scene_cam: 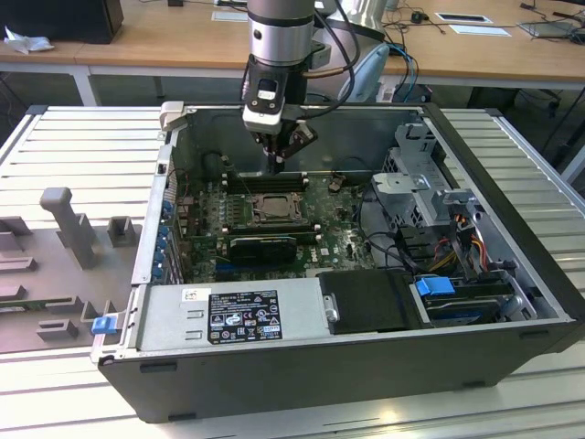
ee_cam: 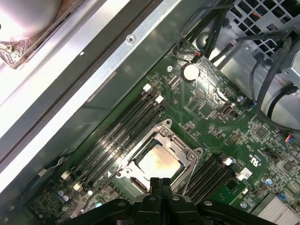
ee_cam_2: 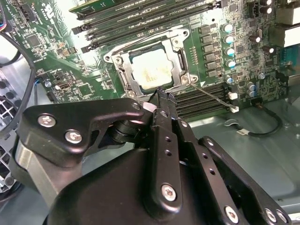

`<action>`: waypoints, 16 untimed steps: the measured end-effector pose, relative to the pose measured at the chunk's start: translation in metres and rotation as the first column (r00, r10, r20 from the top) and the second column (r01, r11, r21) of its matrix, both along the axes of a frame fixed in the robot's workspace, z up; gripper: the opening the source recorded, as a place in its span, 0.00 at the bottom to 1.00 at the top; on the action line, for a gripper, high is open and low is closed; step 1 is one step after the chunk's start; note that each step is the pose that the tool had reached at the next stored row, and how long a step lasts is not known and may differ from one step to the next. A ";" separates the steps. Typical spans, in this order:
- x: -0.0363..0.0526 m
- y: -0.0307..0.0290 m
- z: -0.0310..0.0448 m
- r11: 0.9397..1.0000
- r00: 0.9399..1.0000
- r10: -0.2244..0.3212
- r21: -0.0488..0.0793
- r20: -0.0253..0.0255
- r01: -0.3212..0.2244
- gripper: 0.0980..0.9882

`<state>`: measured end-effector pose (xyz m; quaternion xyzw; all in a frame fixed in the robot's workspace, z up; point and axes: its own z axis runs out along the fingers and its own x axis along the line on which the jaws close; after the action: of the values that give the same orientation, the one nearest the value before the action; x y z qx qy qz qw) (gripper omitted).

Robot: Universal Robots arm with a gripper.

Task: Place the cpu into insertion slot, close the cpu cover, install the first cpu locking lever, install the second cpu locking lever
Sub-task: 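Install the first cpu locking lever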

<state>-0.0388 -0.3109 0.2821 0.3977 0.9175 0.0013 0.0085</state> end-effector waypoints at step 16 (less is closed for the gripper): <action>0.0000 0.0000 0.0000 0.998 0.998 0.057 0.000 0.000 -0.057 0.01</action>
<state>-0.0388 -0.3109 0.2821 0.3716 0.9284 0.0015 0.0085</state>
